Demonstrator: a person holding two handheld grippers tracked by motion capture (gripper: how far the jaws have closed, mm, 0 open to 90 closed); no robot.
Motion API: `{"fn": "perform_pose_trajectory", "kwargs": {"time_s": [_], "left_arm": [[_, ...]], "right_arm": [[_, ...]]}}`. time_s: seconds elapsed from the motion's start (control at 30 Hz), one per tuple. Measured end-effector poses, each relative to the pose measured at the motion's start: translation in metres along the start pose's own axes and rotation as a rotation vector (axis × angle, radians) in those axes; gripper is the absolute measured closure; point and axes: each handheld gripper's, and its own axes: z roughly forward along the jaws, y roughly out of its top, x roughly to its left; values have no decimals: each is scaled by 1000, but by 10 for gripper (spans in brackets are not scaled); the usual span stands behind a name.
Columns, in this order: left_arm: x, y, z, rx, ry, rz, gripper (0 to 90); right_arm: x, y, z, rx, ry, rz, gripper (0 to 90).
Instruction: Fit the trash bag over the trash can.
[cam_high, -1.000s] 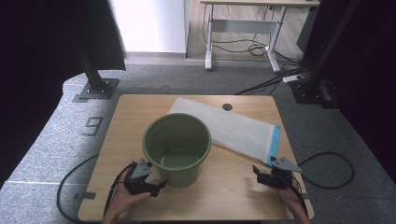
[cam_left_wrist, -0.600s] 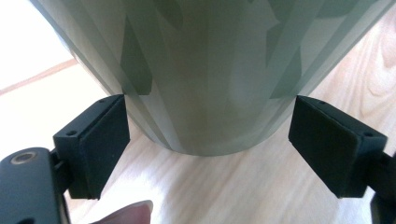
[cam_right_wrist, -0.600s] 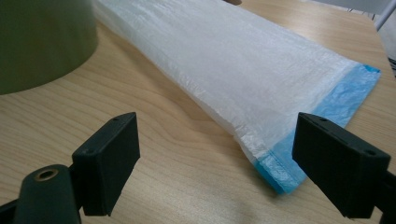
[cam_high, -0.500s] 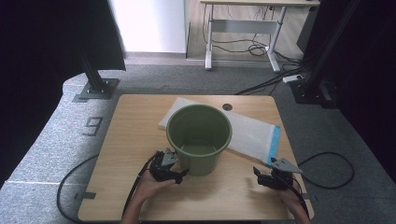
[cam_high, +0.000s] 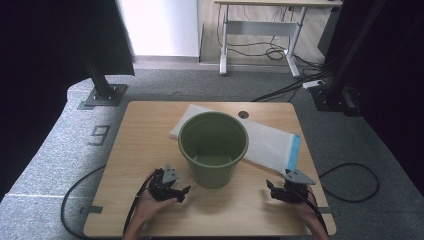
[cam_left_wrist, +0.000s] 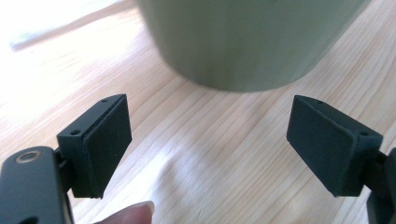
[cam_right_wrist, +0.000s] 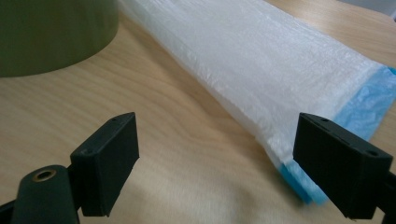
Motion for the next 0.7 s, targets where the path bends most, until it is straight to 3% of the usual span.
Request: {"fn": "perform_pose_trajectory", "kwargs": {"time_s": [0.1, 0.23, 0.4, 0.5, 0.63, 0.7], "left_arm": [[6, -8, -5, 6, 17, -23, 140], [13, -16, -8, 21, 24, -58, 140], [25, -22, -13, 25, 38, -106, 140], [32, -28, -17, 27, 46, -133, 141], [39, -34, -21, 26, 58, -156, 141], [43, -36, -23, 24, 63, -166, 141]], "right_arm": [[2, 10, 14, 29, -8, -19, 131], [6, 22, 34, 95, -23, -83, 130], [3, 34, 62, 157, -18, -70, 167], [7, 39, 76, 170, 16, -109, 251], [10, 46, 85, 167, 37, -120, 387], [6, 48, 89, 176, 52, -81, 515]]}}
